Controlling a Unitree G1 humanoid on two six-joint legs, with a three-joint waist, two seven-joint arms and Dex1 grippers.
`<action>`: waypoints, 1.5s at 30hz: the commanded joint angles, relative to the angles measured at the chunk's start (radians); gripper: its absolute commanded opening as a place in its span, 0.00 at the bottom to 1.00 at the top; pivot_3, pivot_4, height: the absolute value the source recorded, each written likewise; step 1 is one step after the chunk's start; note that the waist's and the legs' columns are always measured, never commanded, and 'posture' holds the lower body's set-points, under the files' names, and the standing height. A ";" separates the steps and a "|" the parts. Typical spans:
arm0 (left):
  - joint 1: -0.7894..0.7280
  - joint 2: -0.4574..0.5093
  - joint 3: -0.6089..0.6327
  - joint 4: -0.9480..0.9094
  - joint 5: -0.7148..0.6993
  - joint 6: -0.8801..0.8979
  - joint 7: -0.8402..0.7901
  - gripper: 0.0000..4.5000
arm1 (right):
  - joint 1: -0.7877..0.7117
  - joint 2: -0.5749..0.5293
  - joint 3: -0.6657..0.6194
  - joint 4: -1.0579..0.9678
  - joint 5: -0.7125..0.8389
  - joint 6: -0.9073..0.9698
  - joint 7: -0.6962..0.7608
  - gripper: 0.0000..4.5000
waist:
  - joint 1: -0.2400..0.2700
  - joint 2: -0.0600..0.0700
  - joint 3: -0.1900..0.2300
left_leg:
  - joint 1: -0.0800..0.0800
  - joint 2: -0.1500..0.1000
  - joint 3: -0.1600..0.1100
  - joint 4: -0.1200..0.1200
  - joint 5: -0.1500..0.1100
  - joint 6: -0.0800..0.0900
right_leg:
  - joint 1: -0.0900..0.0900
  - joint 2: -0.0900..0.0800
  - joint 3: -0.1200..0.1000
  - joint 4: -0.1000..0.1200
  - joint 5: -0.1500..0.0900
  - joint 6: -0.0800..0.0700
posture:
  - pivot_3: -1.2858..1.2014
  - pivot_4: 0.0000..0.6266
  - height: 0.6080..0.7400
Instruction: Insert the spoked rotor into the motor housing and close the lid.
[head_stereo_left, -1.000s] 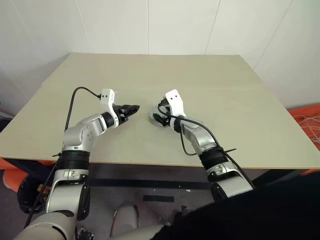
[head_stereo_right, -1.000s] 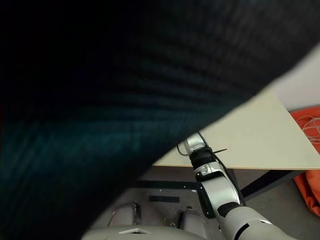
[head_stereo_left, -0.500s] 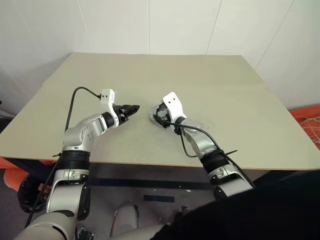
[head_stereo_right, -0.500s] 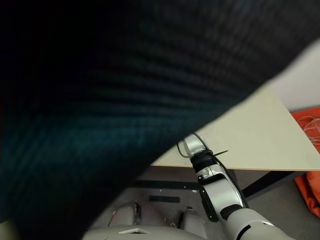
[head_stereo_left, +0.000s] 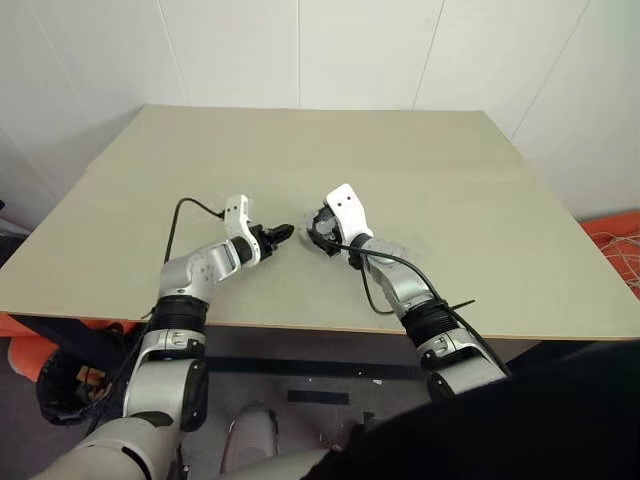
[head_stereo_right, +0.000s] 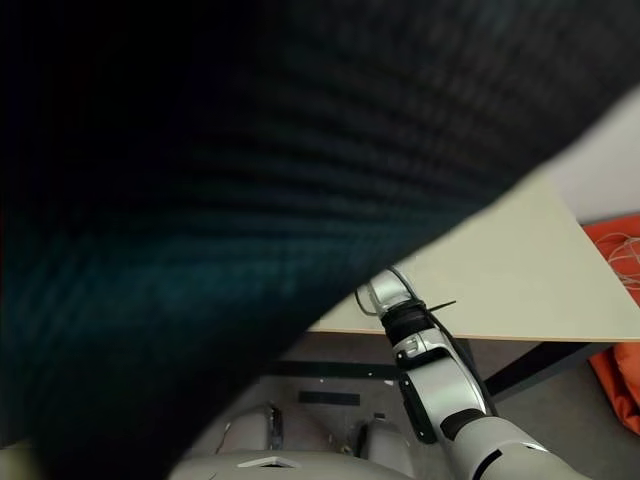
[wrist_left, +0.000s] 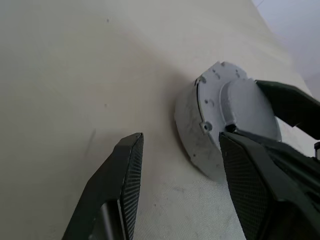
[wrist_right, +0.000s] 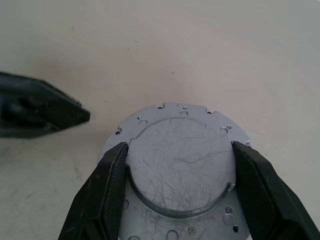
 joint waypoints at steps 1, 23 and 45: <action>-0.047 -0.017 0.005 -0.033 -0.018 0.006 -0.007 0.57 | 0.022 -0.015 -0.024 -0.024 0.020 0.117 0.023 0.70 | 0.001 0.000 0.000 | -0.001 0.000 0.000 0.000 0.000 0.000 | 0.000 0.000 0.000 0.000 0.000 0.000 | 0.52 0.00 1.00; -0.173 -0.068 0.086 0.110 -0.040 -0.053 0.005 0.57 | 0.057 -0.036 -0.043 -0.166 0.070 0.327 0.079 0.70 | 0.006 0.000 0.000 | 0.001 -0.001 0.001 -0.002 -0.007 0.011 | 0.009 -0.001 -0.001 -0.014 0.003 -0.007 | 0.52 0.00 1.00; -0.193 -0.057 0.102 0.102 -0.051 -0.036 0.009 0.57 | 0.132 -0.070 -0.003 -0.071 0.023 0.220 0.072 0.70 | 0.027 0.000 0.000 | 0.010 -0.002 0.000 -0.003 -0.008 0.013 | 0.019 -0.002 -0.001 -0.015 -0.002 0.003 | 0.52 0.00 1.00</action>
